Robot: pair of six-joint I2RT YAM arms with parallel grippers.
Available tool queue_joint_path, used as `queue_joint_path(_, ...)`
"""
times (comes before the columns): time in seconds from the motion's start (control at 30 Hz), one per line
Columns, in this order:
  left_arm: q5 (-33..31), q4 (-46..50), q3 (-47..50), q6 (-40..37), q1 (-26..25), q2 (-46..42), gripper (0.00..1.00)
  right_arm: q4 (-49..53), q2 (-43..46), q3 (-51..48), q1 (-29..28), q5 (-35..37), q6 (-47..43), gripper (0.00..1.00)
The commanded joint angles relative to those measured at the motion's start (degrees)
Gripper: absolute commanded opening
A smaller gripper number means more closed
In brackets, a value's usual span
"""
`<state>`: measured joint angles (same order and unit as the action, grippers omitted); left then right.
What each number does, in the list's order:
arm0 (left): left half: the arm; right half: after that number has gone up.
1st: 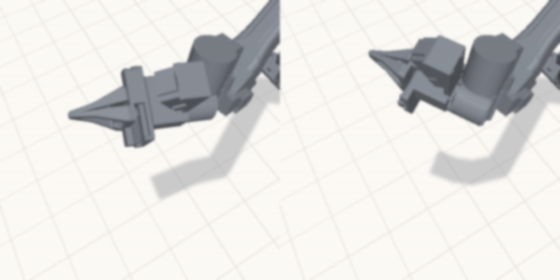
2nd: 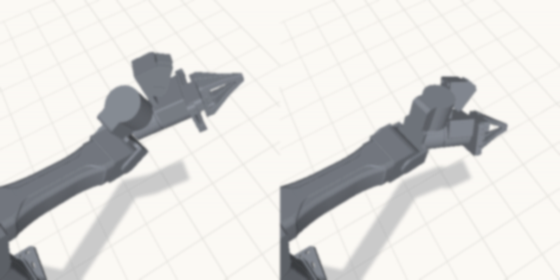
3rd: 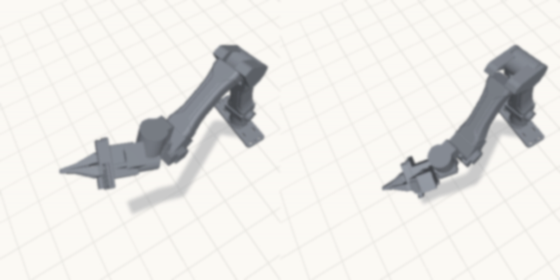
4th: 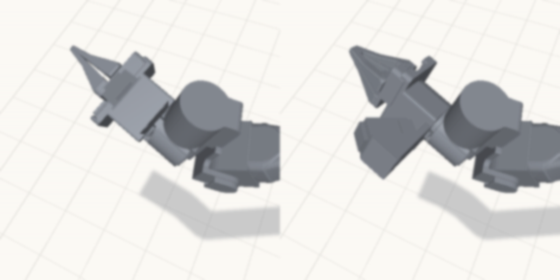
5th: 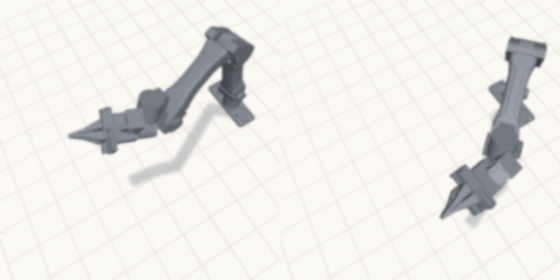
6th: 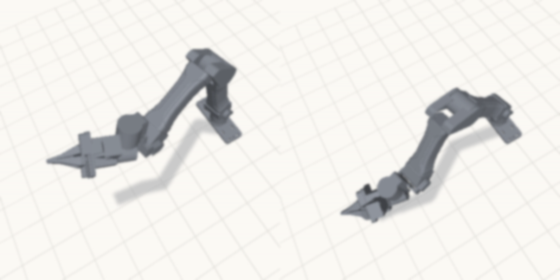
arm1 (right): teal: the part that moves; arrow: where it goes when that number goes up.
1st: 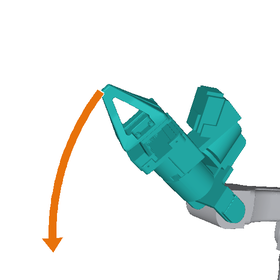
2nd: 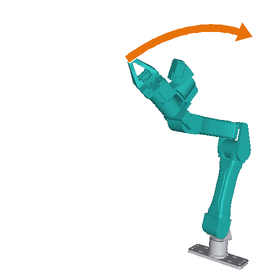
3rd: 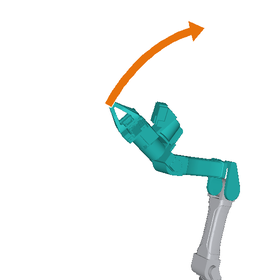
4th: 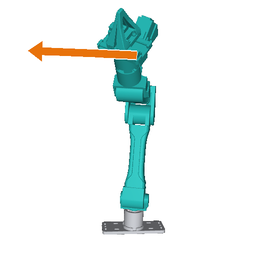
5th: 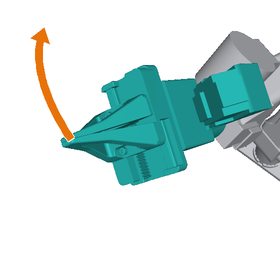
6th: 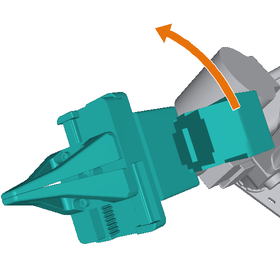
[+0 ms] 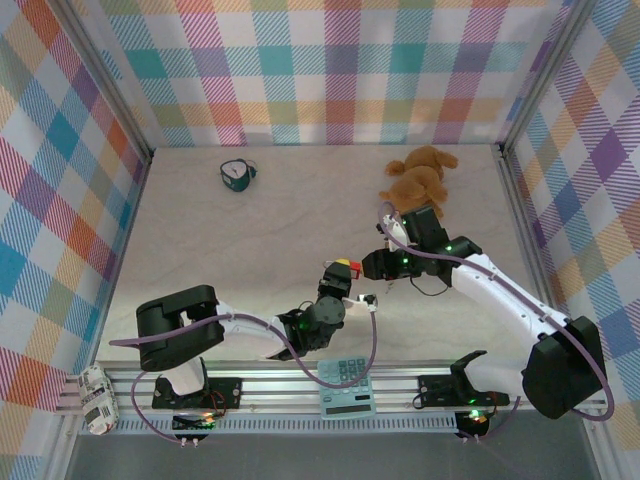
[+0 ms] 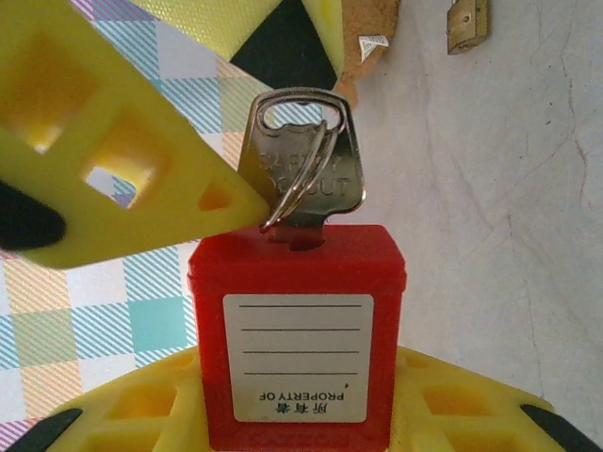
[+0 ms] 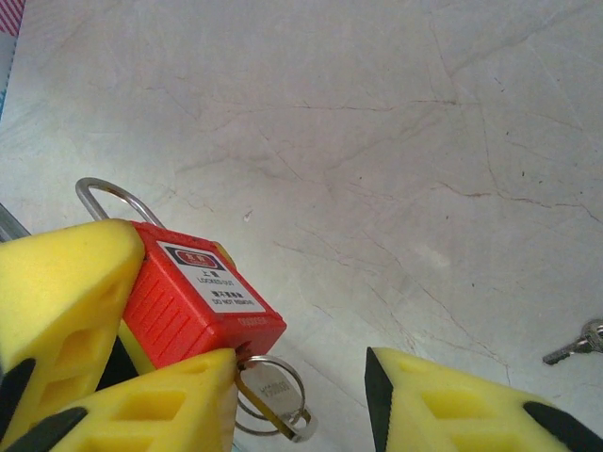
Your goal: Unlock with the key
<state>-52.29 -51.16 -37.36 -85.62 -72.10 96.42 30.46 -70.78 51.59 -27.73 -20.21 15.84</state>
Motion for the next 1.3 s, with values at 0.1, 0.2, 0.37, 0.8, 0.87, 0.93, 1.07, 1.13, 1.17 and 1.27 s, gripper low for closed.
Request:
queue_joint_path(0.1,-0.46,-11.62,-0.21,-3.31,-1.46,1.04,0.18,1.17,-1.56,1.58,0.22,3.98,1.62,0.40)
queue_joint_path(0.2,-0.53,-13.96,0.11,-4.23,-1.47,1.80,0.17,1.61,-1.42,1.58,0.30,5.49,2.49,0.40)
queue_joint_path(0.37,-0.79,-15.11,0.44,-4.20,-1.46,2.67,0.16,-0.48,-0.01,1.15,0.39,0.84,4.05,0.39)
queue_joint_path(0.8,-1.58,-10.62,1.46,0.66,-1.47,0.92,0.15,-1.02,5.89,-0.72,1.62,-2.34,3.00,0.42)
queue_joint_path(0.87,-1.40,-10.44,1.51,0.63,-1.46,1.05,0.15,-0.56,6.48,-0.70,1.65,-1.97,2.41,0.42)
queue_joint_path(0.93,-1.29,-9.56,1.20,1.02,-1.47,0.84,0.15,0.02,7.01,-0.70,1.71,-1.23,1.85,0.42)
queue_joint_path(1.07,-1.17,-8.24,0.69,1.49,-1.46,0.41,0.14,1.79,7.15,-1.03,1.68,-1.13,1.00,0.41)
queue_joint_path(1.13,-1.10,-7.82,0.45,1.63,-1.47,0.20,0.14,1.47,7.24,-1.72,1.71,-2.19,0.73,0.36)
queue_joint_path(1.17,-1.22,-7.77,0.37,1.66,-1.44,0.21,0.14,1.19,7.37,-2.12,1.64,-2.74,0.50,0.35)
queue_joint_path(1.27,-1.23,-7.53,0.23,1.81,-1.43,-0.31,0.13,0.35,7.66,-3.17,1.63,-3.27,0.34,0.33)
